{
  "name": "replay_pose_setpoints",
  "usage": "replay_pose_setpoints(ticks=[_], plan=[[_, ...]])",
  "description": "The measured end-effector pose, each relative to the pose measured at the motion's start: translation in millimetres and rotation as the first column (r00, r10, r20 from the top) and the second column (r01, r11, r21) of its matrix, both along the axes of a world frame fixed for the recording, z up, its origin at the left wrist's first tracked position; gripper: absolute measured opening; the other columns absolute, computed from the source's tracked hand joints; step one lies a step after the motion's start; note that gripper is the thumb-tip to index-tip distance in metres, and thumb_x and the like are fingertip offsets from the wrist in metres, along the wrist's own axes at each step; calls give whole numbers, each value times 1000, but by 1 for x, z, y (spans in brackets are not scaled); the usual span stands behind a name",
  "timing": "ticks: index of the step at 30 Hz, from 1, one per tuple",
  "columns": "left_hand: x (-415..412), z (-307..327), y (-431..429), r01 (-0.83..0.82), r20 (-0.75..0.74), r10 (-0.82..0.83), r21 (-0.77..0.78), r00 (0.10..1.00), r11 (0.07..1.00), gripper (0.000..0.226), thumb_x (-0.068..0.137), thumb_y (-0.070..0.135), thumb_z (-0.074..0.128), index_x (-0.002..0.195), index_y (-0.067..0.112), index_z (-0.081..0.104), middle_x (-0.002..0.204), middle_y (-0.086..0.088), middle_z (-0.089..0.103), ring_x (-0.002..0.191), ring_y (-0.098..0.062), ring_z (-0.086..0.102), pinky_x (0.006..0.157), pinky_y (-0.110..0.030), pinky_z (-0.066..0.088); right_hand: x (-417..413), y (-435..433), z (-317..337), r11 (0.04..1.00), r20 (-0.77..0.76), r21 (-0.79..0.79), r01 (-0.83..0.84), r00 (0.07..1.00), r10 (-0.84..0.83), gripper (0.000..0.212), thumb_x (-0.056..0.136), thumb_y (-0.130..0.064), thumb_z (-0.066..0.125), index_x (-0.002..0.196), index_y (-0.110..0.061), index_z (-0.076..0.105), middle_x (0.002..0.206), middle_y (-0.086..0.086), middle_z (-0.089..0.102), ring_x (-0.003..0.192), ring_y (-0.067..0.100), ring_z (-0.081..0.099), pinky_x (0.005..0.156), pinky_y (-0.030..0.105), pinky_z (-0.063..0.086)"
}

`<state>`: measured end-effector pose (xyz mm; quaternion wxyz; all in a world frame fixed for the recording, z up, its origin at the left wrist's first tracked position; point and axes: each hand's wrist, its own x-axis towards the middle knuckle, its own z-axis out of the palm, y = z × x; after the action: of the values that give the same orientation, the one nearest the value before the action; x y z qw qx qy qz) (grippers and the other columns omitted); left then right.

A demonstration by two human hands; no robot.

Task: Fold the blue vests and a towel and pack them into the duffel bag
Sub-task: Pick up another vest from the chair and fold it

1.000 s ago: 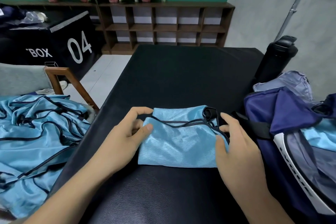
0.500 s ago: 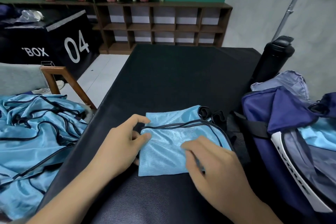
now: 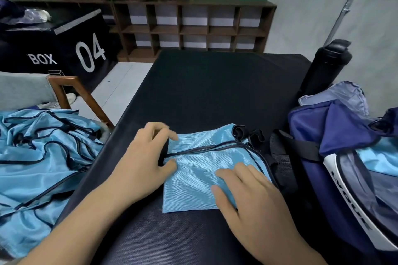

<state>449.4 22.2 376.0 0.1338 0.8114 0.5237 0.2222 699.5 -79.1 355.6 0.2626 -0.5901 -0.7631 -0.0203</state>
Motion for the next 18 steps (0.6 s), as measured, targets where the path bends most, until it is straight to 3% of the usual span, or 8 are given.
replay_pose_setpoints(ticks=[3, 6, 9, 13, 15, 18], plan=[[-2, 0, 6, 138, 53, -131, -164, 990, 977, 43, 91, 18, 68, 116, 46, 48, 157, 32, 33, 138, 0, 41, 103, -34, 40, 1, 2, 0, 1000, 38, -21, 18, 999, -18, 26, 107, -47, 51, 110, -27, 67, 94, -11, 47, 85, 18, 50, 81, 37, 47], [-3, -1, 9, 195, 38, -191, -187, 981, 963, 31, 94, 17, 63, 107, 42, 50, 149, 32, 44, 138, 5, 40, 103, -27, 37, 1, 3, 2, 998, 68, -33, 55, 996, -53, 30, 108, -51, 47, 114, -29, 67, 98, -11, 49, 90, 19, 53, 87, 40, 45], [-6, 0, 9, 182, -46, -188, -105, 981, 978, 17, 90, 34, 59, 103, 42, 51, 127, 28, 51, 118, -3, 47, 99, -33, 40, 3, 3, 2, 994, 76, -35, 102, 992, -99, 37, 109, -53, 44, 122, -27, 68, 103, -10, 53, 98, 20, 57, 96, 43, 43], [-15, 8, -1, 183, -169, -187, -44, 968, 982, 19, 87, 61, 51, 100, 48, 52, 105, 21, 48, 94, -3, 49, 88, -35, 46, 10, 5, 1, 987, 67, -40, 153, 986, -150, 43, 111, -52, 39, 125, -24, 68, 117, -9, 63, 124, 21, 58, 119, 43, 33], [-16, 15, -9, 199, -158, -213, -97, 964, 975, 29, 89, 73, 56, 99, 46, 56, 99, 17, 51, 84, -4, 54, 80, -30, 48, 12, 6, 0, 982, 54, -76, 172, 984, -169, 48, 111, -54, 35, 130, -24, 68, 132, -11, 65, 142, 19, 51, 127, 45, 24], [-12, 32, -24, 228, -101, -260, -255, 960, 940, 40, 87, 78, 66, 97, 39, 63, 88, 10, 65, 77, -10, 63, 68, -31, 52, 15, 9, -2, 973, -10, -135, 188, 981, -191, 55, 111, -59, 28, 134, -27, 66, 144, -15, 60, 153, 11, 38, 132, 44, 12]])
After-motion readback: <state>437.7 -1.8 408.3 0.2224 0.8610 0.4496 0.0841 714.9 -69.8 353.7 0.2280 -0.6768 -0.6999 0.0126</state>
